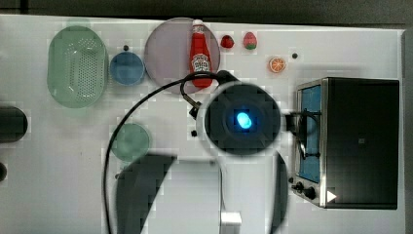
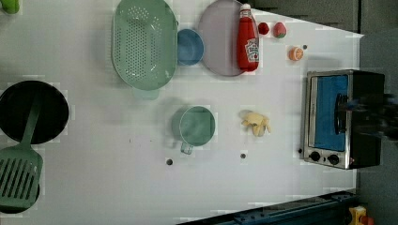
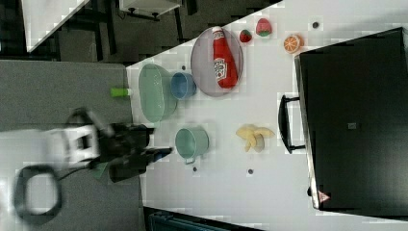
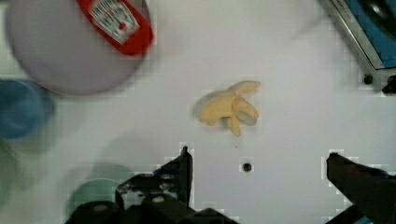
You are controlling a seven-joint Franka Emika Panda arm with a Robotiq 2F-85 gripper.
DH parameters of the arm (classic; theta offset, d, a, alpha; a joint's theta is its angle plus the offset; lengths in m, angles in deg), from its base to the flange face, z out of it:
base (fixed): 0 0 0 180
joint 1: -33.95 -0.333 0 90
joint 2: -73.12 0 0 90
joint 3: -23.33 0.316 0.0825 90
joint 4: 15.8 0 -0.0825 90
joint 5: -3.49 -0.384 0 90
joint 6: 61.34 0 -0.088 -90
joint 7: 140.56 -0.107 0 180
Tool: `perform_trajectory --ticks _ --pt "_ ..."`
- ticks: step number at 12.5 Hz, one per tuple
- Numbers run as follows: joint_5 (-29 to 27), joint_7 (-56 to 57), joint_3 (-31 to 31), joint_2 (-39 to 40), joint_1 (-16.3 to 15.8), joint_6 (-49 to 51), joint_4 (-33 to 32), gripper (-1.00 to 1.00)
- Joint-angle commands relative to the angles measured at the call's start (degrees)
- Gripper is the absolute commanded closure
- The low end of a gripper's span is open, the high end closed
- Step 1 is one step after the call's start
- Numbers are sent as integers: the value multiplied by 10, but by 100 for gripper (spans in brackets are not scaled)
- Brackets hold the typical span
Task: Pick Banana and place it in mug.
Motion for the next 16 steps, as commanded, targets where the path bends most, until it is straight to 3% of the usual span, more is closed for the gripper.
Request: perform_trajectory --ticks 1,12,16 --pt "-5 158 -9 50 4 -50 -53 -100" --pt "-5 512 -10 218 6 -368 -181 -100" --pt "-5 532 -15 284 6 -432 -185 -100"
